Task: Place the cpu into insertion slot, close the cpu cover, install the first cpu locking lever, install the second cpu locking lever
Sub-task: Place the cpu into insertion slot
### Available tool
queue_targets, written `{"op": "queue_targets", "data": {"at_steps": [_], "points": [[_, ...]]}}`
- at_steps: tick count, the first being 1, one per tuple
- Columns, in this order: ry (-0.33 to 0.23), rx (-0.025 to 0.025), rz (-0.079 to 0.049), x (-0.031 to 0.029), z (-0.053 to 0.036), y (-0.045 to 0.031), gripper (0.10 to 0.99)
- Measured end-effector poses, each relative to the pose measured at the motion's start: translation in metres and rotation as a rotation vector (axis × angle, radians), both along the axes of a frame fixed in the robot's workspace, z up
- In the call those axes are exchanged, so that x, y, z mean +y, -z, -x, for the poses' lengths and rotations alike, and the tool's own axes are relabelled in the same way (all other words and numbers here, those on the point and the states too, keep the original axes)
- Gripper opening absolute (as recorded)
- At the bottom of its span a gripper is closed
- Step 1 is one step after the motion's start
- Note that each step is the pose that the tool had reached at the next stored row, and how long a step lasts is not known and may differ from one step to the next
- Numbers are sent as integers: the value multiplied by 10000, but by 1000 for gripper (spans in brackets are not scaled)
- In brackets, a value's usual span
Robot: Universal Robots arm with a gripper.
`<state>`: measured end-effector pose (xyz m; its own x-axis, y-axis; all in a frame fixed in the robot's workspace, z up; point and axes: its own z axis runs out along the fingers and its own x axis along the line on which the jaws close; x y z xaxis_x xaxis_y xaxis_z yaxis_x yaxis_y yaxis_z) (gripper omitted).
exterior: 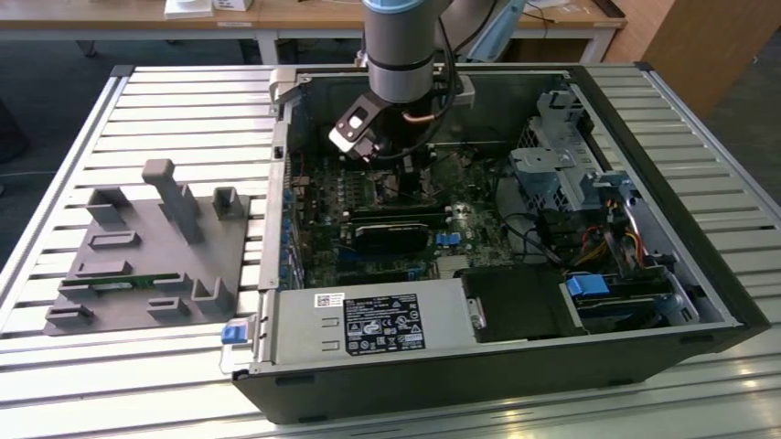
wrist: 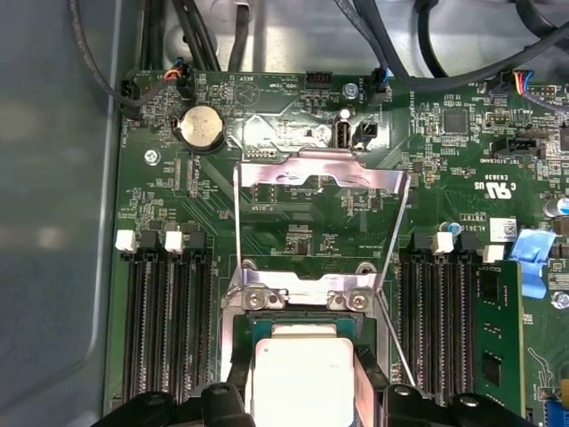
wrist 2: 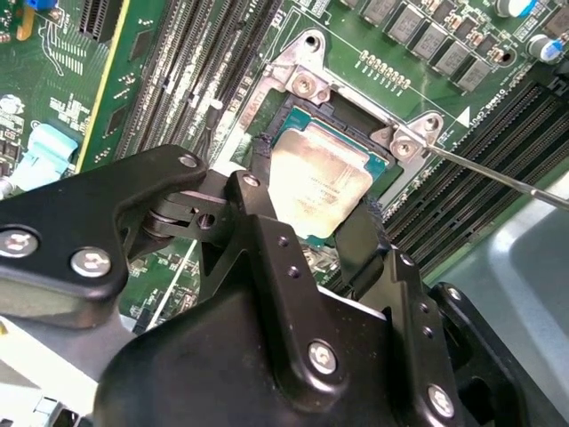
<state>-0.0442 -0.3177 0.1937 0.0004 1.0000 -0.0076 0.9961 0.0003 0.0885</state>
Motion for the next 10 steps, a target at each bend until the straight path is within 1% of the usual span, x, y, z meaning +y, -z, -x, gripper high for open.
{"op": "queue_targets", "data": {"at_steps": [10], "points": [[-12, 0, 16, -6, 0, 3, 533]]}}
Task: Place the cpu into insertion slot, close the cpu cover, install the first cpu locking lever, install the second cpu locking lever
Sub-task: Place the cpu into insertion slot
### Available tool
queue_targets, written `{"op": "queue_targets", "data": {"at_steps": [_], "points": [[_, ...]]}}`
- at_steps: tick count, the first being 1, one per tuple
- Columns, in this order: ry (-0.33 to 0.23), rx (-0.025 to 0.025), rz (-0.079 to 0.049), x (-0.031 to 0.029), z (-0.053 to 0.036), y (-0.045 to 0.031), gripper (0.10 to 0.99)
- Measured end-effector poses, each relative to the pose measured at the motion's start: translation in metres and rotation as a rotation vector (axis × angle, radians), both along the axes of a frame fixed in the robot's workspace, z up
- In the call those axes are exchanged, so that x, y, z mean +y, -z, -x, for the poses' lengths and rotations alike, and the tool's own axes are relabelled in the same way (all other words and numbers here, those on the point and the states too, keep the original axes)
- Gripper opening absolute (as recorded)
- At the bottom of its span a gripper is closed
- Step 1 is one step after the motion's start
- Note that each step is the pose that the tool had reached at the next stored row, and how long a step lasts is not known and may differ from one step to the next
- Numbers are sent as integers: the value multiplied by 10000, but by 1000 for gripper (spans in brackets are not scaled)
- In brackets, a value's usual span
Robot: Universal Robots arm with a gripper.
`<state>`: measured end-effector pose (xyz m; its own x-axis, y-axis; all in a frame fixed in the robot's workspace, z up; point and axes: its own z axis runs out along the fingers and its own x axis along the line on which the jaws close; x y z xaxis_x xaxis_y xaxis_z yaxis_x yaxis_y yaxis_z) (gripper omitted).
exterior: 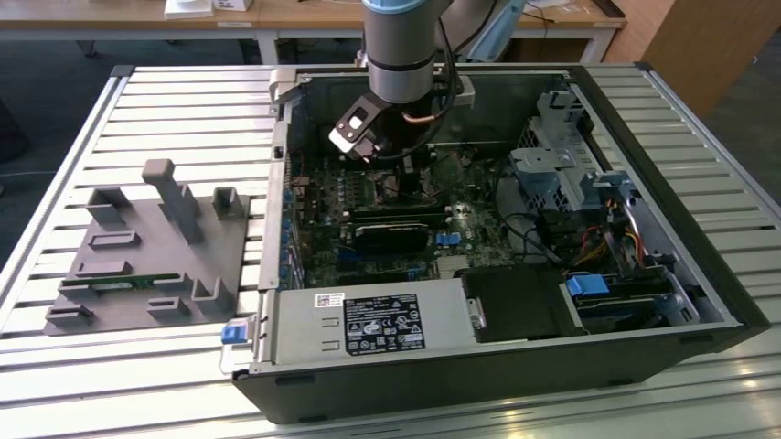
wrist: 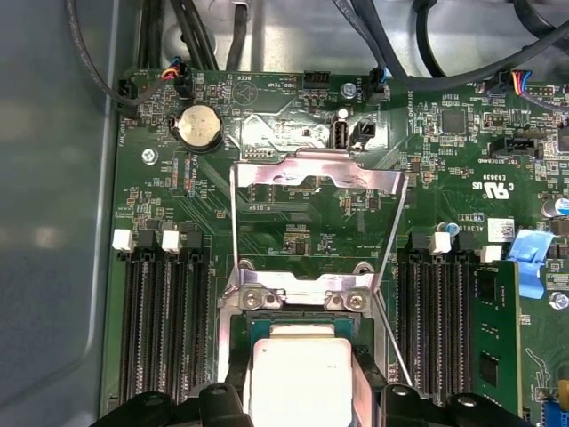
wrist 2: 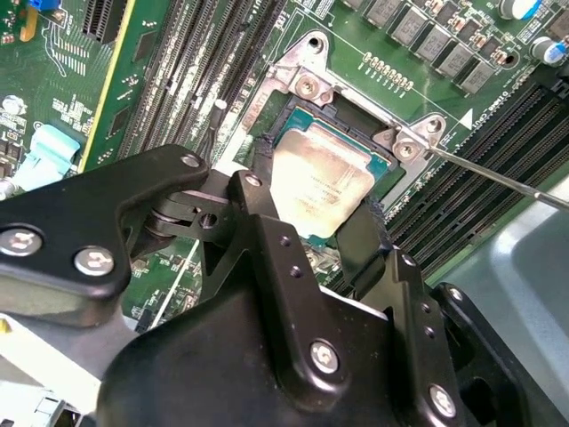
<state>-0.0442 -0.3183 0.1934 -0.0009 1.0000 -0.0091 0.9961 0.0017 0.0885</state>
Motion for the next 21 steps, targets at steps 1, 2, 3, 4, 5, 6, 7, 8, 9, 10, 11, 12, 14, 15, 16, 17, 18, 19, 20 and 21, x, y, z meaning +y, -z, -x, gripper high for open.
{"op": "queue_targets", "data": {"at_steps": [1, 2, 3, 4, 5, 6, 7, 8, 9, 10, 11, 12, 14, 15, 16, 17, 18, 19, 20, 21], "points": [[0, -1, -1, 0, 0, 0, 533], [0, -1, -1, 0, 0, 0, 533], [1, -1, 0, 0, 0, 0, 533], [0, -3, -1, 0, 0, 1, 545], [0, -3, -2, 0, 0, 1, 545], [0, -2, -2, 0, 0, 1, 545], [0, -2, -1, 0, 0, 1, 608], [1, -2, -2, 0, 0, 1, 608], [1, -1, -1, 0, 0, 0, 608], [1, -1, 0, 0, 0, 0, 608], [1, -1, 0, 0, 0, 0, 608], [1, -1, 0, 0, 0, 0, 608], [0, -1, 0, -1, 0, 0, 608], [1, -1, 0, -1, 0, 0, 608], [1, -1, -1, 0, 0, 0, 608], [0, -1, 0, 1, -2, 0, 608], [0, -1, -1, 5, -5, 0, 608], [-1, 0, 0, 6, -8, 0, 608], [0, -1, -1, 8, -10, 1, 608], [0, -1, -2, 8, -11, 1, 608]]}}
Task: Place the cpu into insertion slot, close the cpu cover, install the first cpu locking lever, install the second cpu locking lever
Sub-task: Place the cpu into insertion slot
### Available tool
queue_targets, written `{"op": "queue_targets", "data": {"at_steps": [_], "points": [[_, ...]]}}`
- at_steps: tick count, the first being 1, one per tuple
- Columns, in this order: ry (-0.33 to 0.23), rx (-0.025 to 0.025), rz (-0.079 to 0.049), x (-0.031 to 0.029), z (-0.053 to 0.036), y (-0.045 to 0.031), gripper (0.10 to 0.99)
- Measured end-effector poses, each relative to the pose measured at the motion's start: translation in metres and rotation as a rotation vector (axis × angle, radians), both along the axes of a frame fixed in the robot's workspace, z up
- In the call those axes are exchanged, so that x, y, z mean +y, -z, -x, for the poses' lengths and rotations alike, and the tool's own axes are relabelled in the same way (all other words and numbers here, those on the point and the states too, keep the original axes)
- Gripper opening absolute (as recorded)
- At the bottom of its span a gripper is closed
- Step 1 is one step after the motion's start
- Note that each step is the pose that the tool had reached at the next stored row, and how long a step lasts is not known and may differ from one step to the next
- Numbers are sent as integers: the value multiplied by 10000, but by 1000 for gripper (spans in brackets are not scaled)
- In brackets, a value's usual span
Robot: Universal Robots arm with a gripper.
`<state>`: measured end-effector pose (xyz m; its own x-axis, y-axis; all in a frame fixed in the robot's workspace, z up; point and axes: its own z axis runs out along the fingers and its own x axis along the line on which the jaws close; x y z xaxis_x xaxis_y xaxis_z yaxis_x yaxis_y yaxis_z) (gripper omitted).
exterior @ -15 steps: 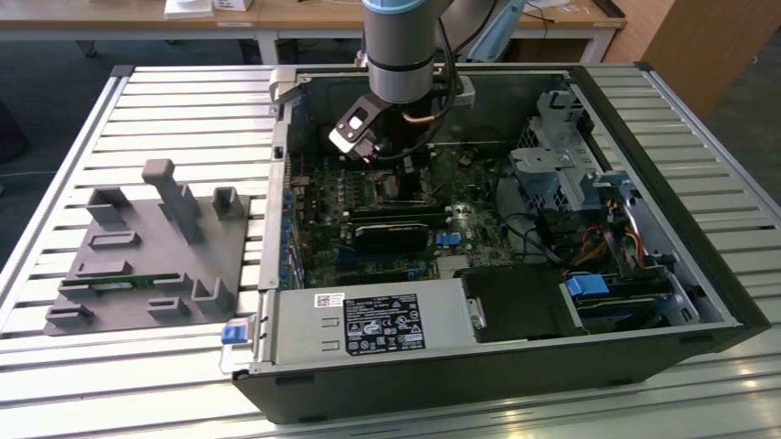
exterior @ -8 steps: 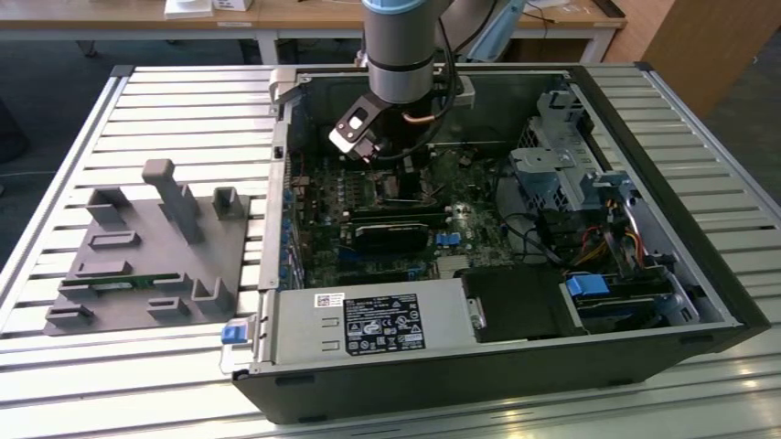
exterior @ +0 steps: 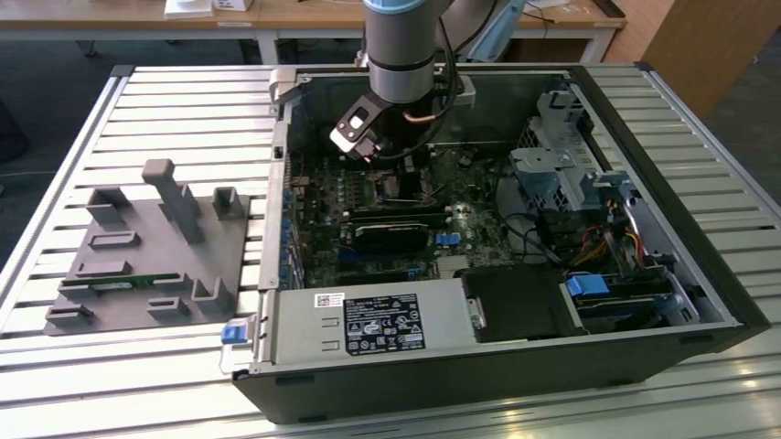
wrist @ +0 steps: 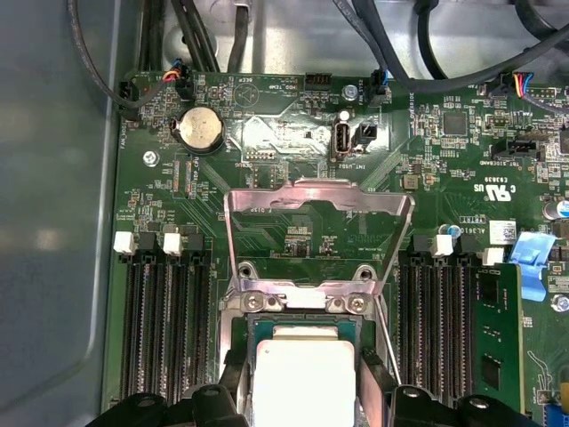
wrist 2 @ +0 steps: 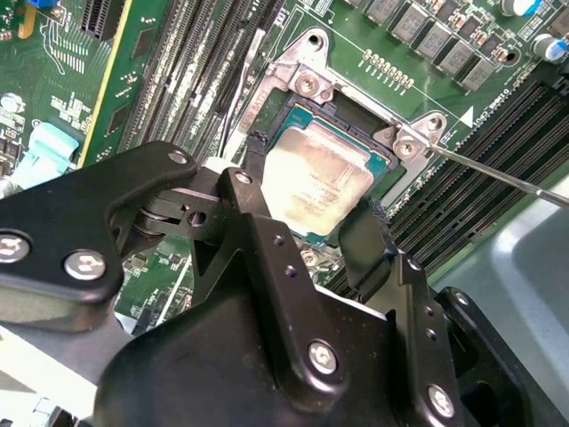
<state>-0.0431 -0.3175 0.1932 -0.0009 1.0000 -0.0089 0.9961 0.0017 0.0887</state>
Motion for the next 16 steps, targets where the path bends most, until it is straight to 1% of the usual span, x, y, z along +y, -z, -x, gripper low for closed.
{"op": "queue_targets", "data": {"at_steps": [7, 13, 15, 16], "points": [[1, 3, 4, 3, -7, -5, 608], [0, 1, 1, 3, -7, -75, 608], [-1, 3, 0, -1, -7, -85, 608], [-1, 9, -2, -5, -7, -87, 592]]}}
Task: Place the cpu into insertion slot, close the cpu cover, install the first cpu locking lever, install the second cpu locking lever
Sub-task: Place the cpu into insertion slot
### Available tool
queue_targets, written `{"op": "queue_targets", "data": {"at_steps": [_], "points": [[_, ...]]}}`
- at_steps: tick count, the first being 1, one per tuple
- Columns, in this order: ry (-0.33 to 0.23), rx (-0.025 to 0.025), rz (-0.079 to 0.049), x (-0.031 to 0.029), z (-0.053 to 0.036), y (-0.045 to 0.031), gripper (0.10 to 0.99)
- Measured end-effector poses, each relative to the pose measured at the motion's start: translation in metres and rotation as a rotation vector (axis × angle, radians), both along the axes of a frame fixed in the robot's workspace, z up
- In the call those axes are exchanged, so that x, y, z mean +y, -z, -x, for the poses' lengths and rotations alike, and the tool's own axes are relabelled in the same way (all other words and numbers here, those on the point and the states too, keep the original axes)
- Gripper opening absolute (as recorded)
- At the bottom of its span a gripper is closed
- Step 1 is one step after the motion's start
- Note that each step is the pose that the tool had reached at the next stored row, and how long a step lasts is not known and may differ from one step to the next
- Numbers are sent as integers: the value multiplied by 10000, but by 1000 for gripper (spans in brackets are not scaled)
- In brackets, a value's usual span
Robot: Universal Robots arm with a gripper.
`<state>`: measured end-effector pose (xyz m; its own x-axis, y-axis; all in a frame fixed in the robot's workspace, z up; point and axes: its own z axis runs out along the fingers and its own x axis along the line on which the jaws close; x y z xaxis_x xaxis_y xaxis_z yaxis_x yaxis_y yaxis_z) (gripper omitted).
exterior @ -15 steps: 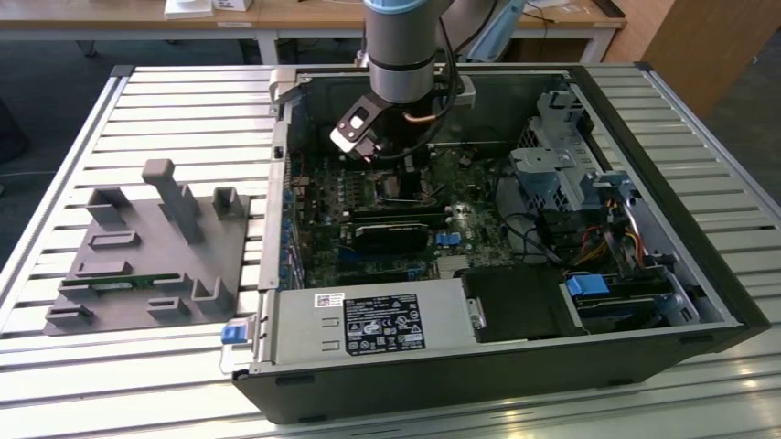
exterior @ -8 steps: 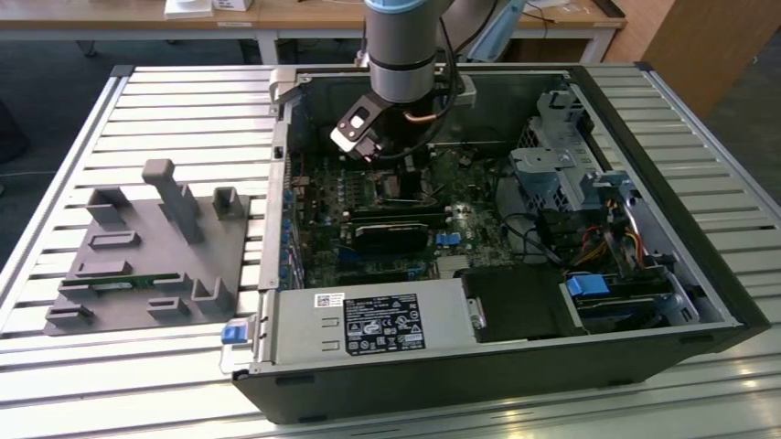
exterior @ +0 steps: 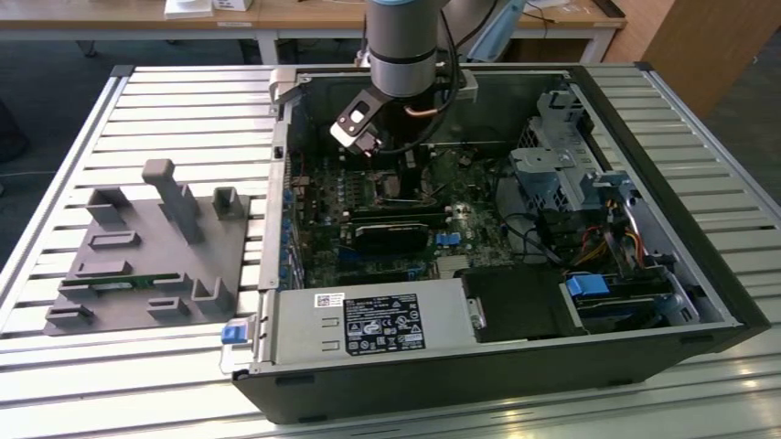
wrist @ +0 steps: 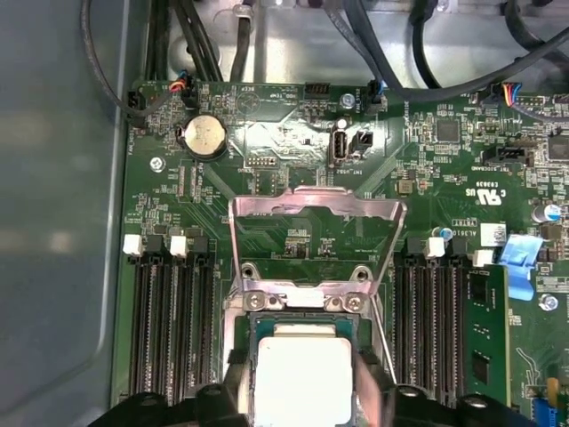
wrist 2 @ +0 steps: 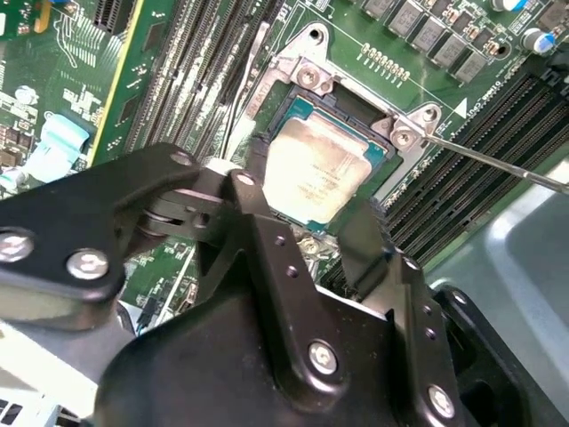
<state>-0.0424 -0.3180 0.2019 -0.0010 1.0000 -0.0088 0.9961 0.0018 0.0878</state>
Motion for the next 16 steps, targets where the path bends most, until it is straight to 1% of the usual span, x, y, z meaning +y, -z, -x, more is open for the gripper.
{"op": "queue_targets", "data": {"at_steps": [1, 4, 5, 7, 8, 11, 13, 16], "points": [[1, 13, 1, -5, 0, -1, 592], [1, 75, 0, -15, -7, -2, 412], [2, 97, 2, -16, -9, -4, 412], [1, 140, 2, -17, -14, -9, 294], [2, 164, 1, -17, -17, -12, 294], [1, 228, 1, -18, -24, -19, 118], [2, 252, 4, -18, -25, -25, 118], [2, 267, 1, -17, -27, -34, 106]]}}
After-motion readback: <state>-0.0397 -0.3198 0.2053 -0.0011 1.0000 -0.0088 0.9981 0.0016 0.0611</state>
